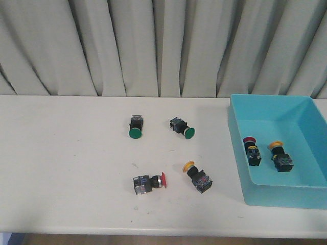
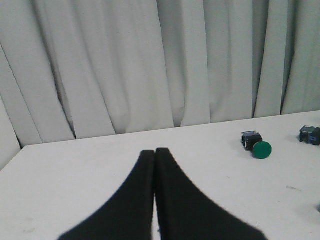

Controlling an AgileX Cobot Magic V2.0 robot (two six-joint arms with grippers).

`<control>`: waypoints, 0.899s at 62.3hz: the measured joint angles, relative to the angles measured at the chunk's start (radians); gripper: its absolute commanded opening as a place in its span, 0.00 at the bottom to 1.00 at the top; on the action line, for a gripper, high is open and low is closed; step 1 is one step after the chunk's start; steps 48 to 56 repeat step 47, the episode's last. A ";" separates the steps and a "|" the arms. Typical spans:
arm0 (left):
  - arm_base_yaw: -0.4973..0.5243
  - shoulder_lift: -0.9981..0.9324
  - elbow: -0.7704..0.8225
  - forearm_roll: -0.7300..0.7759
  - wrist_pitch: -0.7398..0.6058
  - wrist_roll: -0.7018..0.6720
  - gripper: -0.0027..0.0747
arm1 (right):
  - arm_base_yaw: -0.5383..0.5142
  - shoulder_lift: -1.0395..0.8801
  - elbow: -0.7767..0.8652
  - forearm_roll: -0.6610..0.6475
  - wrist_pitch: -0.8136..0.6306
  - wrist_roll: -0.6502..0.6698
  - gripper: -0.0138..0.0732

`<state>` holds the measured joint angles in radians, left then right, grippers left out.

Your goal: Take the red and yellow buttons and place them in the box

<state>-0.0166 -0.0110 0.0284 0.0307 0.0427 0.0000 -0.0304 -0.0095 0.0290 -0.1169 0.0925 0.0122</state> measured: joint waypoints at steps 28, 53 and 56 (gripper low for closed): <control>0.000 0.000 0.000 0.000 0.000 0.000 0.03 | 0.000 0.000 0.000 0.021 0.002 0.000 0.15; 0.000 0.000 0.000 0.000 0.000 0.000 0.03 | 0.000 0.000 0.000 0.022 0.002 0.000 0.15; 0.000 0.000 0.000 0.000 0.000 0.000 0.03 | 0.000 0.000 0.000 0.022 0.002 0.000 0.15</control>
